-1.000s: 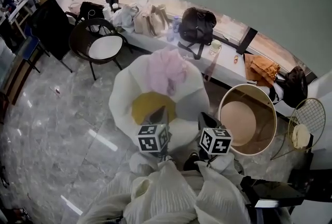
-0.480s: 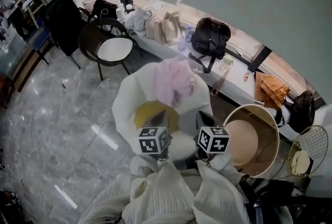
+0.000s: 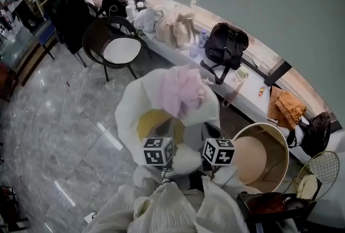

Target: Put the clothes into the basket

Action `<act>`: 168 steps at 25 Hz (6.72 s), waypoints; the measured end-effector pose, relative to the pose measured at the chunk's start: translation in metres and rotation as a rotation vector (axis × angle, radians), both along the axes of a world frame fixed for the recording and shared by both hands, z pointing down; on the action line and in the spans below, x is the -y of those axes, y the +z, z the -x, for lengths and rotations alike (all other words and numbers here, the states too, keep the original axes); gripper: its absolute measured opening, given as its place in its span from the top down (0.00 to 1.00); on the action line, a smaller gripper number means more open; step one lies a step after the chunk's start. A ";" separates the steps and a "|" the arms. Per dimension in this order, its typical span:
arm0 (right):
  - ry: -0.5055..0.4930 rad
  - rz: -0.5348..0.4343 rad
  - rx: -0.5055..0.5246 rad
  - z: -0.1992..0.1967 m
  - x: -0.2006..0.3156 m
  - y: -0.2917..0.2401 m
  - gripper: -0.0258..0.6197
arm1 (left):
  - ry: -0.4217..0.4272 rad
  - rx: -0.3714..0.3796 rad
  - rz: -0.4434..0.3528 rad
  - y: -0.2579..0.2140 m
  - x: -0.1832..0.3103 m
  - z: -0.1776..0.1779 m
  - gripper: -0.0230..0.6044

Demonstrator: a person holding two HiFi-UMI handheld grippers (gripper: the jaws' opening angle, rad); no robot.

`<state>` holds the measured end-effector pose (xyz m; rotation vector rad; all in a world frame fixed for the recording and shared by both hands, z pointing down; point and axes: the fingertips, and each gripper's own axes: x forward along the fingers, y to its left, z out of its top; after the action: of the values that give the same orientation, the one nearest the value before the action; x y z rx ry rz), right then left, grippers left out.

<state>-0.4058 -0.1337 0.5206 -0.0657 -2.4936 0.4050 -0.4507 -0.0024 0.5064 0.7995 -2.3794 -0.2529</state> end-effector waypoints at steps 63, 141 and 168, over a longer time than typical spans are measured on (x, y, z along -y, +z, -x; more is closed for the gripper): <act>-0.148 0.083 -0.165 0.235 0.078 0.294 0.67 | -0.242 -0.166 0.083 0.230 0.052 0.159 0.95; -0.019 0.095 0.125 0.045 -0.039 -0.086 0.91 | -0.016 0.075 -0.076 -0.040 -0.090 -0.008 0.95; 0.132 0.113 0.273 -0.164 -0.010 -0.157 0.91 | 0.289 0.052 -0.084 -0.060 0.015 -0.157 0.95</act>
<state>-0.2418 -0.1237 0.3632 -0.0013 -2.7505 0.6294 -0.2939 -0.0175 0.4460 1.1887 -2.2759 -0.2157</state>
